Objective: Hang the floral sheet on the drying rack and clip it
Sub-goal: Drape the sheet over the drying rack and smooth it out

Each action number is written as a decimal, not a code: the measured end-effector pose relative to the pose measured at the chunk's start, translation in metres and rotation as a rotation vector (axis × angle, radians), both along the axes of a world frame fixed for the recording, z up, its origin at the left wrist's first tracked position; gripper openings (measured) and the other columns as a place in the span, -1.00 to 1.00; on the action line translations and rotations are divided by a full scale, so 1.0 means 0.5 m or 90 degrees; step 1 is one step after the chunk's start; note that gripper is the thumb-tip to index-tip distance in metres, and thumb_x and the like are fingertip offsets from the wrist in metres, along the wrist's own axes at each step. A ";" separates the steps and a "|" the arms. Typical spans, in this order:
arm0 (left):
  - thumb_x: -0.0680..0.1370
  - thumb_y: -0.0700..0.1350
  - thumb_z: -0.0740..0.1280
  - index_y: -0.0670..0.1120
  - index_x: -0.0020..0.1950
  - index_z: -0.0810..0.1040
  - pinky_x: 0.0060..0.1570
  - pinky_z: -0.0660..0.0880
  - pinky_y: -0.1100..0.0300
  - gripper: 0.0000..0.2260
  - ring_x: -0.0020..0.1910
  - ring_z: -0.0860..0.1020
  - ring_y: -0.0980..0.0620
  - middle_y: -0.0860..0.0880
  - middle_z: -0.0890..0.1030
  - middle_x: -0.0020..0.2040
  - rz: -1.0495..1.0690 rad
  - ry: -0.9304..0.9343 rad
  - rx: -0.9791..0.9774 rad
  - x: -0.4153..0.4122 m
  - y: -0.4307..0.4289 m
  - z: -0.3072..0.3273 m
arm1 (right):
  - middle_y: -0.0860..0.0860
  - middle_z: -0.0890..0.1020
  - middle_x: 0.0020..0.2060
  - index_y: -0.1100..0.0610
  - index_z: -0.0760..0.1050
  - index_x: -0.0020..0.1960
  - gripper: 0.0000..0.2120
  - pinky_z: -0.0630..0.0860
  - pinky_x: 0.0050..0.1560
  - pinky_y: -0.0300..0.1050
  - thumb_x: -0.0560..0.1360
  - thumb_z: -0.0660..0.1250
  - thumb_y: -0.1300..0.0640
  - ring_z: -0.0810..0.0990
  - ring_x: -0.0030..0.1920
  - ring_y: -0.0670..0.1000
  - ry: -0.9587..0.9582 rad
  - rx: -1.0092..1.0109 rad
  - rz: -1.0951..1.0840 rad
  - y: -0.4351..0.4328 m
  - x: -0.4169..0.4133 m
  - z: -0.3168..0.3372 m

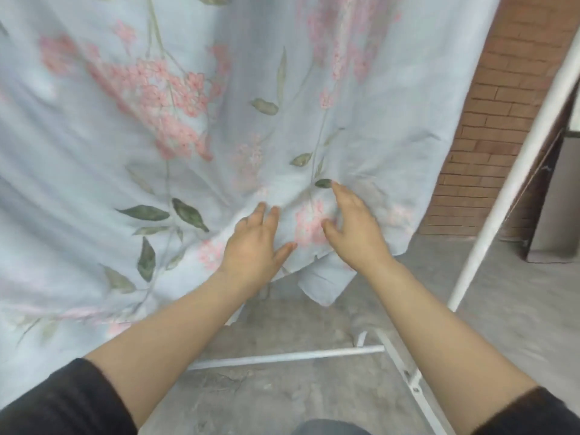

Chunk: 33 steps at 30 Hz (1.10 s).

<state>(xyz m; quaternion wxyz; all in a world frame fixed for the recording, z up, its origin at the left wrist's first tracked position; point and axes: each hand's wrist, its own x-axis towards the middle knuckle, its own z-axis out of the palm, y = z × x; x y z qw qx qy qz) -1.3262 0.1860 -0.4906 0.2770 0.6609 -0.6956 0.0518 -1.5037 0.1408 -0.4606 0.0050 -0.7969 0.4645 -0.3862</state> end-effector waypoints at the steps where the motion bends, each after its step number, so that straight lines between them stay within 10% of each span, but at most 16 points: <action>1: 0.55 0.15 0.26 -0.11 0.53 0.15 0.42 0.19 0.04 -0.35 0.46 0.21 -0.18 -0.15 0.14 0.54 -0.020 0.005 -0.030 -0.012 -0.006 0.005 | 0.04 0.29 0.46 0.12 0.15 0.51 -0.38 0.18 0.39 -0.26 0.50 0.28 0.22 0.25 0.44 -0.02 -0.019 -0.007 0.017 -0.011 0.004 0.003; 5: 0.54 0.09 0.30 -0.08 0.51 0.20 0.42 0.12 0.12 -0.39 0.49 0.16 -0.10 -0.10 0.17 0.53 -0.064 -0.011 -0.079 -0.035 -0.023 0.030 | 0.02 0.36 0.42 0.10 0.22 0.49 -0.45 0.41 0.31 -0.01 0.52 0.24 0.22 0.34 0.39 -0.02 -0.077 -0.052 0.073 -0.035 0.000 0.013; 11: 0.55 0.09 0.28 -0.02 0.54 0.14 0.47 0.11 0.08 -0.39 0.52 0.11 -0.09 -0.03 0.10 0.56 -0.039 -0.002 -0.021 -0.003 -0.033 0.085 | -0.02 0.51 0.03 0.10 0.46 0.26 -0.66 0.47 -0.04 -0.17 0.50 0.32 0.24 0.48 0.02 -0.04 -0.192 -0.240 -0.023 0.027 -0.057 0.049; 18: 0.53 0.10 0.31 0.02 0.54 0.13 0.45 0.10 0.14 -0.36 0.52 0.11 -0.04 0.01 0.07 0.57 -0.085 0.067 0.013 -0.052 0.092 0.094 | 0.06 0.23 0.43 0.07 0.12 0.50 -0.20 0.27 0.29 -0.23 0.40 0.49 0.11 0.25 0.40 -0.02 -0.363 -0.058 -0.135 0.095 -0.095 0.069; 23: 0.46 0.18 0.36 0.04 0.54 0.12 0.47 0.10 0.15 -0.27 0.53 0.07 0.03 0.05 0.01 0.57 -0.109 0.143 0.003 -0.063 0.124 0.093 | 0.14 0.59 -0.06 0.29 0.49 0.13 -0.73 0.33 -0.19 -0.22 0.49 0.38 0.19 0.55 -0.06 0.08 -0.268 -0.151 -0.074 0.109 -0.084 0.030; 27: 0.29 0.22 0.50 0.16 0.50 0.18 0.43 0.23 0.13 -0.14 0.50 0.11 0.12 0.11 0.01 0.53 -0.164 0.211 0.058 -0.063 0.152 0.100 | -0.10 0.59 -0.26 0.02 0.48 -0.05 -0.96 0.39 -0.30 -0.21 0.52 0.31 0.14 0.53 -0.27 -0.08 -0.202 -0.170 0.039 0.162 -0.063 0.028; 33: 0.41 -0.09 0.49 -0.10 -0.16 0.60 -0.17 0.43 0.40 -0.88 -0.24 0.57 0.28 0.10 0.64 -0.24 -0.204 0.306 -0.026 -0.060 0.181 0.116 | 0.08 0.69 -0.09 0.08 0.59 -0.10 -0.65 0.55 0.04 0.14 0.50 0.20 -0.17 0.64 -0.03 0.05 -0.344 0.199 0.253 0.196 -0.044 0.069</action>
